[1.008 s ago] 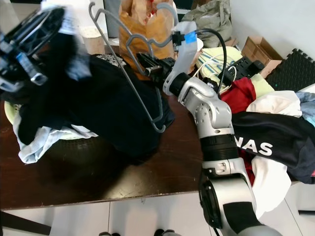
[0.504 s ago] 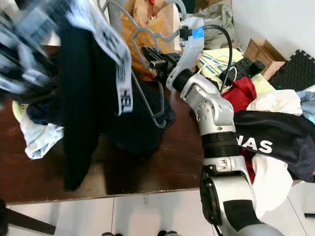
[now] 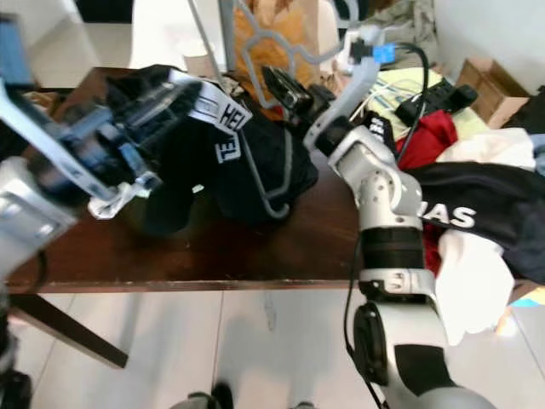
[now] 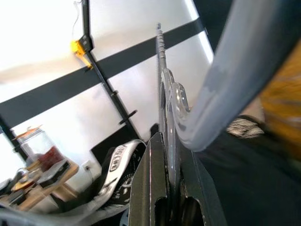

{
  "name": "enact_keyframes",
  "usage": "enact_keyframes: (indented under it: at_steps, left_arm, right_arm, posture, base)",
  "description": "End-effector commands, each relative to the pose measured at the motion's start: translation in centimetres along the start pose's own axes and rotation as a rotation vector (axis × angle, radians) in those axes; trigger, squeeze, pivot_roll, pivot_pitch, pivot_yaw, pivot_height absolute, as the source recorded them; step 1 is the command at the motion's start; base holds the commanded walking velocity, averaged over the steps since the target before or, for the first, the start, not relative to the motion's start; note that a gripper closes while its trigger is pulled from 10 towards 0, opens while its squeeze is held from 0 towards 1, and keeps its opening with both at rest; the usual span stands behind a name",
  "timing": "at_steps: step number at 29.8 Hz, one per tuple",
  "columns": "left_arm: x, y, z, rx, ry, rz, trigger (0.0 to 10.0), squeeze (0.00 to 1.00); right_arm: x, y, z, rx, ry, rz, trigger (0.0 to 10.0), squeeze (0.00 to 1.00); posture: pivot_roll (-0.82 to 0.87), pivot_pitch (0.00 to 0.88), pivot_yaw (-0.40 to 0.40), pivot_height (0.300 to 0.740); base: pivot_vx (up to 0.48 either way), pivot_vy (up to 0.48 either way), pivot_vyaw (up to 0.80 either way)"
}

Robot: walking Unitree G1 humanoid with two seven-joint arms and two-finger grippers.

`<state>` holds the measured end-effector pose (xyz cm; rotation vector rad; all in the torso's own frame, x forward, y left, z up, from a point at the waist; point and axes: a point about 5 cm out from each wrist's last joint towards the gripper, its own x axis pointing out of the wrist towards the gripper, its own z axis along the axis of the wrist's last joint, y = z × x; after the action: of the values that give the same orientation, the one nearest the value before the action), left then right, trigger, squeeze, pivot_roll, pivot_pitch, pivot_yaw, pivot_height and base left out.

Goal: Hang hanger

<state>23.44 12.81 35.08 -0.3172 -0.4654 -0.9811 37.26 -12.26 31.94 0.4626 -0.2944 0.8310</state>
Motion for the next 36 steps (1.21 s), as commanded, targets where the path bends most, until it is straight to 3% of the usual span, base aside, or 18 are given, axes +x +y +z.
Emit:
enact_keyframes:
  at_steps: [1,5,8,10,11,14,22,23,24,26,27,28,29,31,32,33,35,36]
  left_arm:
    - [0.1,-0.3,-0.4,0.005,0.005,0.006,10.0,0.0]
    - [0.0,0.0,-1.1,0.005,0.03,0.035,10.0,0.0]
    - [-0.8,1.0,-1.9,0.002,0.063,0.09,10.0,0.0]
    - [-2.2,2.0,-2.6,-0.027,0.081,0.151,10.0,0.0]
    - [-2.2,2.0,-2.6,-0.027,0.081,0.151,10.0,0.0]
    - [-4.9,3.6,-4.5,-0.063,0.139,0.273,10.0,0.0]
    - [-8.5,5.5,-8.3,-0.112,0.243,0.431,10.0,0.0]
    - [-10.0,6.5,-10.2,-0.104,0.307,0.52,10.0,0.0]
    - [-10.4,6.7,-10.8,-0.1,0.329,0.548,10.0,0.0]
    - [-12.9,8.2,-13.2,-0.066,0.417,0.694,10.0,0.0]
    - [-12.9,8.2,-13.2,-0.066,0.417,0.694,10.0,0.0]
    - [-15.5,8.9,-15.4,-0.097,0.472,0.809,10.0,0.0]
    - [-17.0,9.0,-16.5,-0.105,0.498,0.862,10.0,0.0]
    - [-17.0,9.0,-16.5,-0.105,0.498,0.862,10.0,0.0]
    - [-18.0,9.0,-17.3,-0.107,0.518,0.895,10.0,0.0]
    - [-18.0,9.0,-17.3,-0.107,0.518,0.895,10.0,0.0]
    - [-21.1,8.5,-19.8,-0.076,0.638,0.958,10.0,0.0]
    - [-21.1,8.5,-19.8,-0.076,0.638,0.958,10.0,0.0]
  right_arm:
    - [-0.9,-0.6,0.2,-0.002,-0.007,0.003,10.0,0.0]
    - [-2.1,-1.0,-0.1,-0.037,0.03,0.018,10.0,0.0]
    - [-3.3,-2.2,-0.7,-0.064,0.076,-0.038,10.0,0.0]
    - [-5.0,-3.8,-1.3,-0.085,0.118,-0.137,10.0,0.0]
    - [-5.0,-3.8,-1.3,-0.085,0.118,-0.137,10.0,0.0]
    - [-7.5,-6.0,-1.7,-0.104,0.162,-0.27,10.0,0.0]
    - [-9.7,-7.0,-3.5,-0.163,0.288,-0.327,10.0,0.0]
    - [-10.7,-7.8,-4.7,-0.206,0.375,-0.38,10.0,0.0]
    - [-11.0,-8.0,-5.1,-0.219,0.402,-0.398,10.0,0.0]
    - [-12.4,-8.9,-6.6,-0.242,0.485,-0.479,10.0,0.0]
    - [-12.4,-8.9,-6.6,-0.242,0.485,-0.479,10.0,0.0]
    - [-13.8,-9.5,-8.2,-0.253,0.547,-0.539,10.0,0.0]
    - [-14.8,-9.8,-9.2,-0.249,0.576,-0.575,10.0,0.0]
    - [-14.8,-9.8,-9.2,-0.249,0.576,-0.575,10.0,0.0]
    - [-15.4,-10.0,-10.0,-0.247,0.596,-0.599,10.0,0.0]
    - [-15.4,-10.0,-10.0,-0.247,0.596,-0.599,10.0,0.0]
    - [-17.3,-10.1,-12.1,-0.216,0.627,-0.66,10.0,0.0]
    - [-17.3,-10.1,-12.1,-0.216,0.627,-0.66,10.0,0.0]
  posture:
    - [-0.02,0.125,-0.051,0.74]
    - [-0.02,0.125,-0.05,0.74]
    - [-0.02,0.127,-0.047,0.74]
    - [-0.03,0.132,-0.043,0.74]
    - [-0.03,0.132,-0.043,0.74]
    - [-0.03,0.137,-0.042,0.74]
    - [-0.04,0.14,-0.044,0.74]
    - [-0.05,0.142,-0.044,0.74]
    - [-0.05,0.142,-0.044,0.74]
    - [-0.04,0.14,-0.047,0.74]
    - [-0.04,0.14,-0.047,0.74]
    - [-0.05,0.136,-0.045,0.74]
    - [-0.05,0.117,-0.042,0.74]
    - [-0.05,0.117,-0.042,0.74]
    - [-0.05,0.11,-0.041,0.74]
    - [-0.05,0.11,-0.041,0.74]
    - [-0.03,0.06,-0.029,0.74]
    - [-0.03,0.06,-0.029,0.74]
  base:
    - [-0.292,0.0,0.0]
    - [-0.292,0.0,0.0]
    - [-0.294,0.0,0.0]
    - [-0.292,0.0,0.0]
    - [-0.292,0.0,0.0]
    - [-0.291,0.0,0.0]
    - [-0.211,0.0,-0.42]
    - [0.0,0.0,-0.8]
    - [0.0,0.0,-0.8]
    - [0.0,0.0,-0.8]
    - [0.0,0.0,-0.8]
    - [0.0,0.0,-0.8]
    - [0.0,0.0,-0.8]
    - [0.0,0.0,-0.8]
    - [0.0,0.0,-0.8]
    - [0.0,0.0,-0.8]
    - [0.0,0.0,-0.8]
    - [0.0,0.0,-0.8]
